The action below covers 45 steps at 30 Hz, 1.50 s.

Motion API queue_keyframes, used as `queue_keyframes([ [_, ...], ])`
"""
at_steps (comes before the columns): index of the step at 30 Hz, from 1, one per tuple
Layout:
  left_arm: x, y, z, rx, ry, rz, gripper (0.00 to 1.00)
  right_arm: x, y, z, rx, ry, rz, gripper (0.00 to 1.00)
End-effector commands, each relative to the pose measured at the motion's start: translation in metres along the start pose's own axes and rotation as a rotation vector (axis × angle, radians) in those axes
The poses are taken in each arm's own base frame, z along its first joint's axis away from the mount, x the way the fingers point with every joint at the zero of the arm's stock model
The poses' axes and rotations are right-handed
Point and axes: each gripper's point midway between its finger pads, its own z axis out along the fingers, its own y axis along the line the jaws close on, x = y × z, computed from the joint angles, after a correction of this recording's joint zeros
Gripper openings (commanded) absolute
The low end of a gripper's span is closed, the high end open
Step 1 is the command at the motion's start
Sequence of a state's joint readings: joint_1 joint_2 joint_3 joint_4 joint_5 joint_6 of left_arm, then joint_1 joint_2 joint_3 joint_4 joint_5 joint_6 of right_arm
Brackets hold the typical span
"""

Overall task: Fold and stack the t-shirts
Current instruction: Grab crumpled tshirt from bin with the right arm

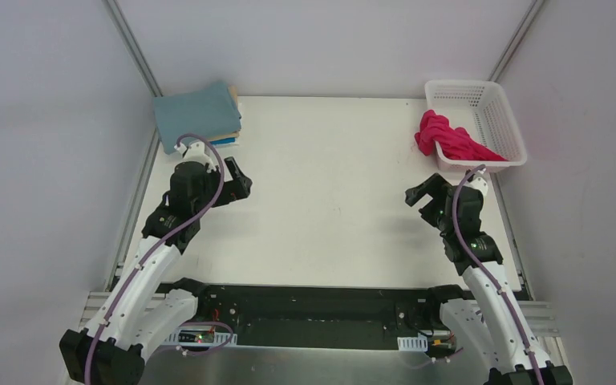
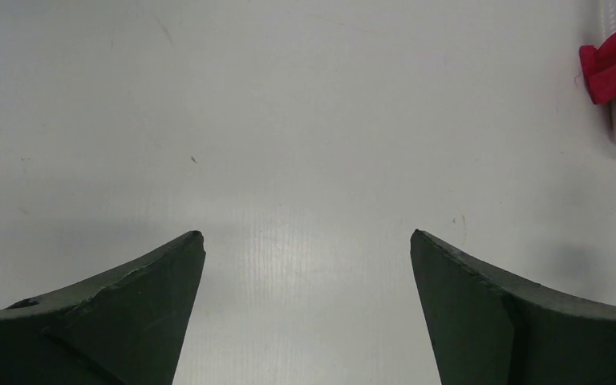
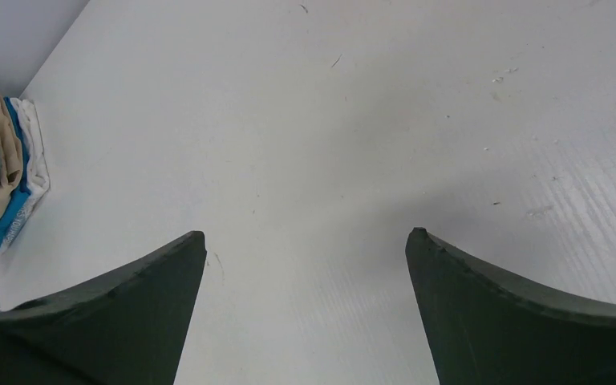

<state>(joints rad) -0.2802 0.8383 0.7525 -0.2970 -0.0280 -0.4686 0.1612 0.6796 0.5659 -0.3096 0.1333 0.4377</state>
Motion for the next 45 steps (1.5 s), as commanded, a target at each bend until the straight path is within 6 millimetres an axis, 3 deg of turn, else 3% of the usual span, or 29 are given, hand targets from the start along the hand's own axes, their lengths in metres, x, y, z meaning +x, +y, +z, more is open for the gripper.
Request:
queue_keyframes([
  [1,-0.009,0.004,-0.009,-0.024,-0.05,-0.032,1.0,-0.03,0.013,-0.004,-0.031,-0.116,0.055,1.0],
  [5,-0.009,0.008,-0.007,-0.049,-0.049,-0.032,1.0,-0.047,0.033,-0.006,-0.073,-0.12,-0.01,1.0],
  [10,-0.008,0.011,-0.002,-0.065,-0.037,-0.021,1.0,-0.095,0.025,0.01,0.154,-0.128,-0.03,1.0],
  [13,-0.006,0.014,0.0,-0.081,-0.031,-0.014,1.0,-0.125,0.016,0.036,0.247,-0.104,0.036,1.0],
  [15,-0.005,0.016,0.001,-0.09,-0.032,-0.011,1.0,-0.16,0.006,0.055,0.31,-0.135,0.105,1.0],
  [18,-0.005,0.019,0.001,-0.1,-0.035,-0.009,1.0,-0.177,-0.018,0.096,0.384,-0.048,0.218,1.0],
  [22,-0.004,0.023,0.001,-0.122,-0.04,-0.008,1.0,-0.206,-0.047,0.135,0.5,-0.018,0.352,1.0],
  [30,-0.002,0.026,0.004,-0.139,-0.033,-0.011,1.0,-0.212,-0.069,0.187,0.568,0.023,0.429,1.0],
  [35,-0.001,0.031,0.006,-0.165,-0.033,-0.014,1.0,-0.178,-0.079,0.202,0.592,0.136,0.456,0.99],
  [40,-0.002,0.033,0.007,-0.178,-0.036,-0.014,1.0,-0.162,-0.08,0.221,0.558,0.178,0.477,0.99],
  [43,-0.002,0.034,0.006,-0.184,-0.042,-0.014,1.0,-0.161,-0.074,0.234,0.504,0.184,0.486,0.86],
  [45,-0.003,0.035,0.006,-0.186,-0.045,-0.014,1.0,-0.162,-0.065,0.242,0.447,0.189,0.495,0.66],
])
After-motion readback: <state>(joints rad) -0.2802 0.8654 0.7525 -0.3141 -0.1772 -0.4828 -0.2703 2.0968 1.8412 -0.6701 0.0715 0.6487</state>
